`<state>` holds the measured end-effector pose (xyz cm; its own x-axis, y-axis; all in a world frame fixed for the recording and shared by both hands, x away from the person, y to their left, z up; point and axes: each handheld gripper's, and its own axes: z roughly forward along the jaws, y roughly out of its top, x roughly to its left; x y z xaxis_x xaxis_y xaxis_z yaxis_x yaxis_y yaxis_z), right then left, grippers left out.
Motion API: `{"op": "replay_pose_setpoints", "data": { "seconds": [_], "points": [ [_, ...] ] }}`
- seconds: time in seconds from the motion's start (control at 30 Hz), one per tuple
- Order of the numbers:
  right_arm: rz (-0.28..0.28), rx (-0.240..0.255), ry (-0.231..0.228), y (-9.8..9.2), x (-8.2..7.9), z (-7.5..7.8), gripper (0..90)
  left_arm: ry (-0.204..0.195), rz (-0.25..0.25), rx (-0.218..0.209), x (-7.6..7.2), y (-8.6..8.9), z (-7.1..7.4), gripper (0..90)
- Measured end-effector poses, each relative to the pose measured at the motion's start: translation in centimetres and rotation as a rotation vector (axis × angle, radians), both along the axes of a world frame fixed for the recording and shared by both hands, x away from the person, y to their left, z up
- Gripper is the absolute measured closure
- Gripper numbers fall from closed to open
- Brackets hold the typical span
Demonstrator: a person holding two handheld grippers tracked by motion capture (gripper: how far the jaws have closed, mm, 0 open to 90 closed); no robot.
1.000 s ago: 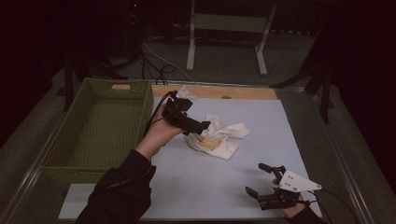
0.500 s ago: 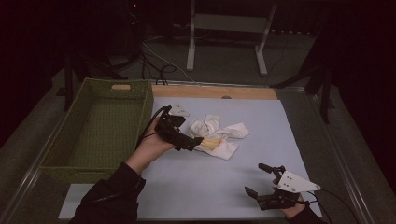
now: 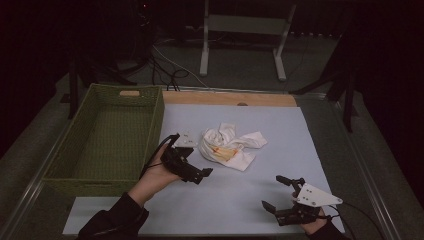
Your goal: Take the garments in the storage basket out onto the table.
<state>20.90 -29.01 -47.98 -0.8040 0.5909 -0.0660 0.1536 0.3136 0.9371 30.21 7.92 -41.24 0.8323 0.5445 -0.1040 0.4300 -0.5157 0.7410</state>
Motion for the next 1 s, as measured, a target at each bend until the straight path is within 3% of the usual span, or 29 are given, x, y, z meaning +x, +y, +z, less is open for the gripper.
{"op": "replay_pose_setpoints", "data": {
  "seconds": [0.27, 0.37, 0.4, 0.63, 0.9, 1.0],
  "points": [
    [0.000, -0.005, -0.003, 0.1, -0.1, 0.1, 9.1, 0.009, -0.044, 0.021, -1.9, 0.6, -1.5, 0.1],
    [0.002, -0.007, 0.003, 0.0, -0.1, 0.1, 9.1, 0.008, -0.062, 0.010, -2.5, 0.5, -1.8, 0.1],
    [0.002, -0.005, -0.002, 0.1, -0.1, 0.1, 9.1, 0.004, -0.070, 0.031, -3.0, 0.3, -2.1, 0.1],
    [0.005, -0.007, -0.003, 0.1, -0.1, 0.1, 9.1, 0.029, -0.106, 0.011, -4.4, 0.1, -3.2, 0.1],
    [0.008, -0.008, -0.004, 0.1, -0.1, 0.0, 9.1, 0.037, -0.174, 0.072, -6.2, 0.5, -5.3, 0.1],
    [0.009, -0.008, -0.002, 0.1, -0.1, 0.1, 9.1, 0.045, -0.186, 0.065, -6.5, 1.2, -5.7, 0.1]
  ]
}}
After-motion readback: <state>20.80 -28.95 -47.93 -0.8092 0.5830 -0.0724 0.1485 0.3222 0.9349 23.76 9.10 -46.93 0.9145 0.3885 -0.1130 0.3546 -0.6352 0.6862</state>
